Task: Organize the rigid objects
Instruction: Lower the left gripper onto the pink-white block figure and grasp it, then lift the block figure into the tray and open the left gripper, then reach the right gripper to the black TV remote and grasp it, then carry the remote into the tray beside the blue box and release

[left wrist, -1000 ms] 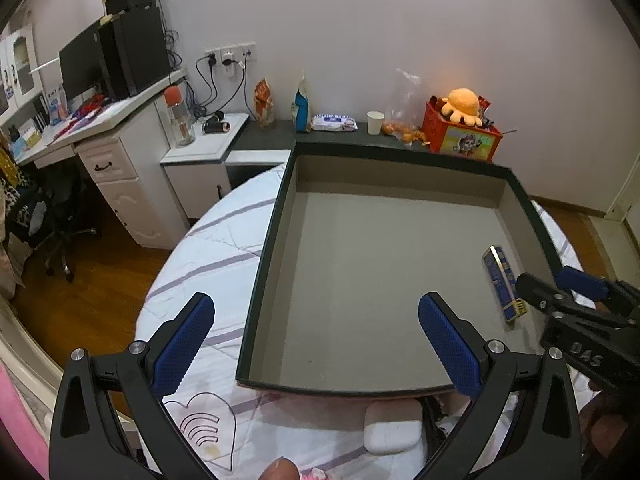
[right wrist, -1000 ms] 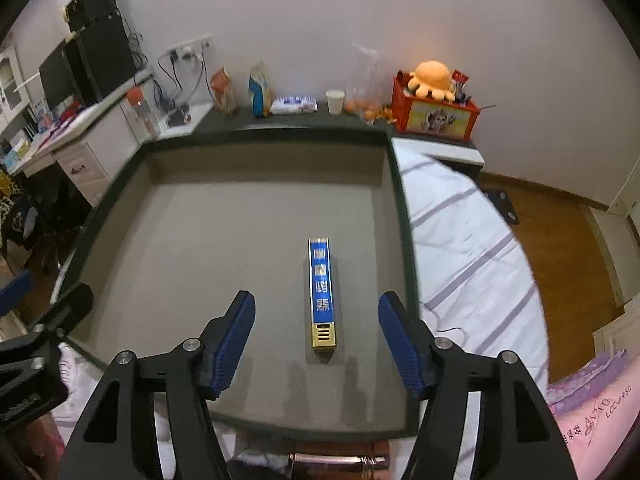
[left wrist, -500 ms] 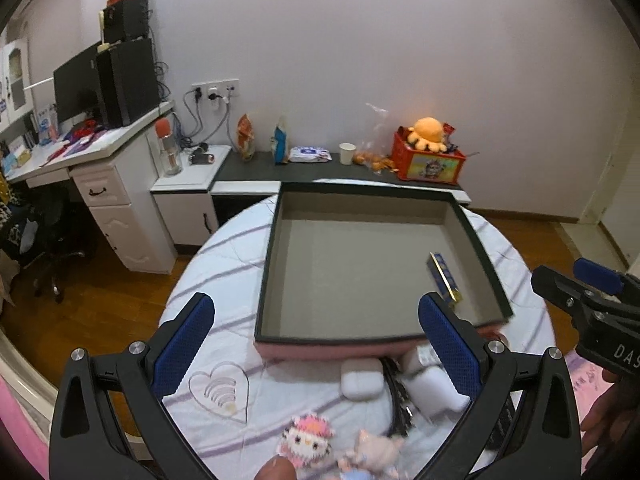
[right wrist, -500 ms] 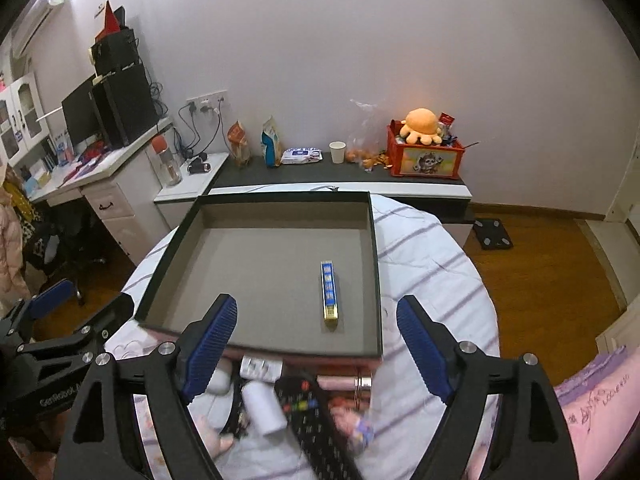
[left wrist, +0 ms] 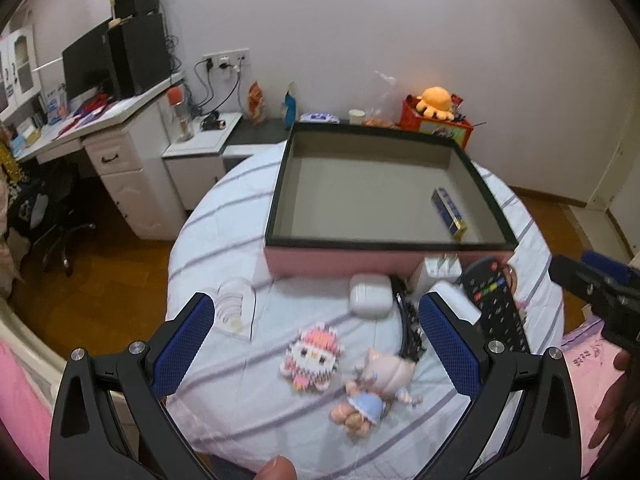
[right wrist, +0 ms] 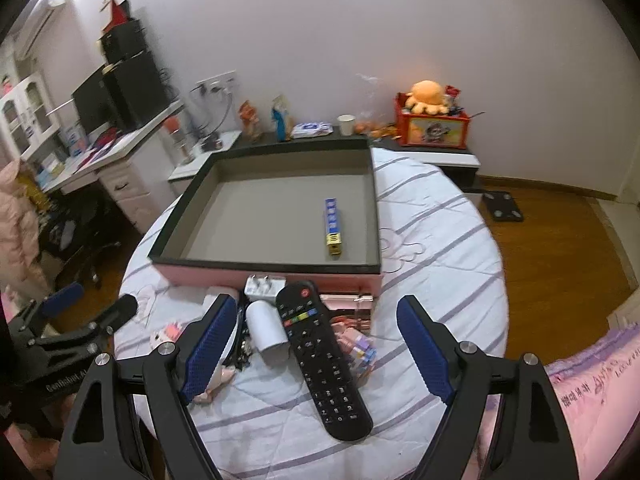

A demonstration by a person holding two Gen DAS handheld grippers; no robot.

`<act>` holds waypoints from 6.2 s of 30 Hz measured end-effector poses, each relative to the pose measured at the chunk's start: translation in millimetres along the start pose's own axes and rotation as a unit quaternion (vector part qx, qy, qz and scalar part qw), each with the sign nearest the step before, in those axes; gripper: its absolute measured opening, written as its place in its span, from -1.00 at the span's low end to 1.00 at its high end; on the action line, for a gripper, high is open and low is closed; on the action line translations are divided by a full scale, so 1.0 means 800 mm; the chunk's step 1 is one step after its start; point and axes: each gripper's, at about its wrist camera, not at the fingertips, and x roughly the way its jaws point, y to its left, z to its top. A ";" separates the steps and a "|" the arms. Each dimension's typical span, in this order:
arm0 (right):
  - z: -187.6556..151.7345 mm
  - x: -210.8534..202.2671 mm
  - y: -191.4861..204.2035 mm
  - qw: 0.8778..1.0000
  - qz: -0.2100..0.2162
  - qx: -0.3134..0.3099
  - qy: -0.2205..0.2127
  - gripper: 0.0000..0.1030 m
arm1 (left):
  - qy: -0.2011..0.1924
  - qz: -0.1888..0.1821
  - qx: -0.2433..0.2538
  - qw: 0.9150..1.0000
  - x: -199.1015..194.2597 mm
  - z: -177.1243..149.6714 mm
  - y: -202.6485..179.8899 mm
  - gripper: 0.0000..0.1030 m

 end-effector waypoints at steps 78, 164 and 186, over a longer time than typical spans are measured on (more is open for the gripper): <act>0.065 0.081 -0.012 0.999 0.023 0.023 0.006 0.62 | 0.024 -0.054 0.017 0.998 0.119 0.129 -0.019 -0.13; -0.094 0.092 -0.002 0.993 -0.062 -0.061 0.077 -0.23 | 0.043 -0.008 -0.011 0.999 0.032 -0.027 -0.003 1.00; -0.092 0.082 -0.007 0.996 -0.006 -0.036 0.087 -0.27 | 0.045 -0.010 -0.012 0.999 0.030 -0.029 -0.005 1.00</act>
